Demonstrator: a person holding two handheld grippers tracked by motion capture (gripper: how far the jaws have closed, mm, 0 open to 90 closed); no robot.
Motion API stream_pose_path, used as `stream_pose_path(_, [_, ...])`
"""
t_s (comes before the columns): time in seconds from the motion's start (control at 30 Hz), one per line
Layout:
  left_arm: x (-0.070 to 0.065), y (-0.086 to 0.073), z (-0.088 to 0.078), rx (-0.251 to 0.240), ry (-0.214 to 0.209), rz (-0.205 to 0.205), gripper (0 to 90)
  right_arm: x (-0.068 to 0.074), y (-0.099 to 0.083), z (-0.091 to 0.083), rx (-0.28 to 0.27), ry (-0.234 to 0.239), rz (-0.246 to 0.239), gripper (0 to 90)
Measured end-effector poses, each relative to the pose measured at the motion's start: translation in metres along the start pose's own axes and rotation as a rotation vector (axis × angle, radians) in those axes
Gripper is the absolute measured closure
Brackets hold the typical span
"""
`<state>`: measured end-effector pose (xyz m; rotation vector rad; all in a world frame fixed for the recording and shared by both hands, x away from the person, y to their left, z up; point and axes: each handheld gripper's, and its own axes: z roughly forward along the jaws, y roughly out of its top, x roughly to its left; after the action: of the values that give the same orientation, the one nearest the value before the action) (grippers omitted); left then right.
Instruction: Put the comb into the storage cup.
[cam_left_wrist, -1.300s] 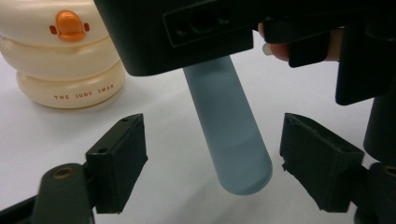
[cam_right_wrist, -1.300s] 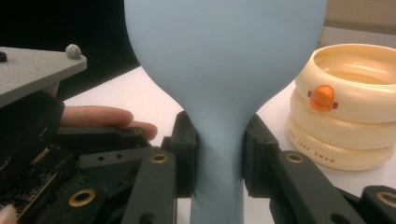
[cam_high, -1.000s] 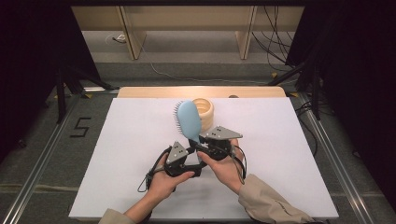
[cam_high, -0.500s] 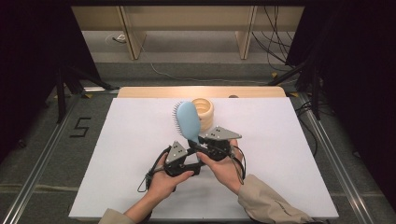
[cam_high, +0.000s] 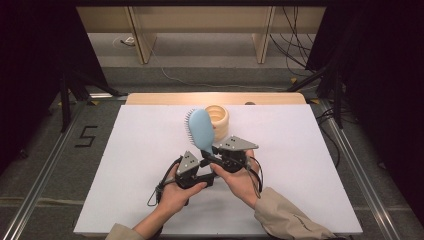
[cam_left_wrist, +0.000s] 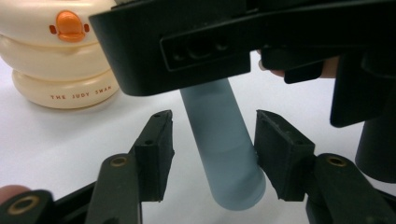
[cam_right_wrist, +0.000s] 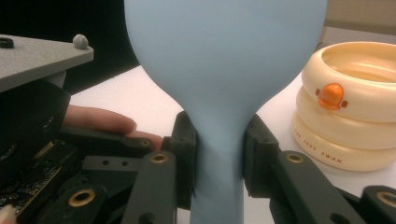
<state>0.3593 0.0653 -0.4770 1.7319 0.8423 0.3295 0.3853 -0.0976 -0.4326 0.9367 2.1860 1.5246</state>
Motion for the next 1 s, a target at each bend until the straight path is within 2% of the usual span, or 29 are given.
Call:
stream_pose_path(0.63, [0.0014,0.0004,-0.0010,-0.015,-0.014,-0.023,59.8,0.0026,-0.0014,0.0015,-0.006,0.000,-0.002,70.2])
stream_pose_path(0.77, [0.0024,0.0001,-0.0014,-0.016,-0.012,-0.039,61.1,0.0028,-0.0018,0.0018,-0.008,0.001,-0.006,70.2])
stream_pose_path(1.0, [0.0063,0.0003,-0.0034,-0.028,-0.016,-0.091,64.8,0.0034,-0.0010,0.0013,-0.013,0.005,-0.008,70.0])
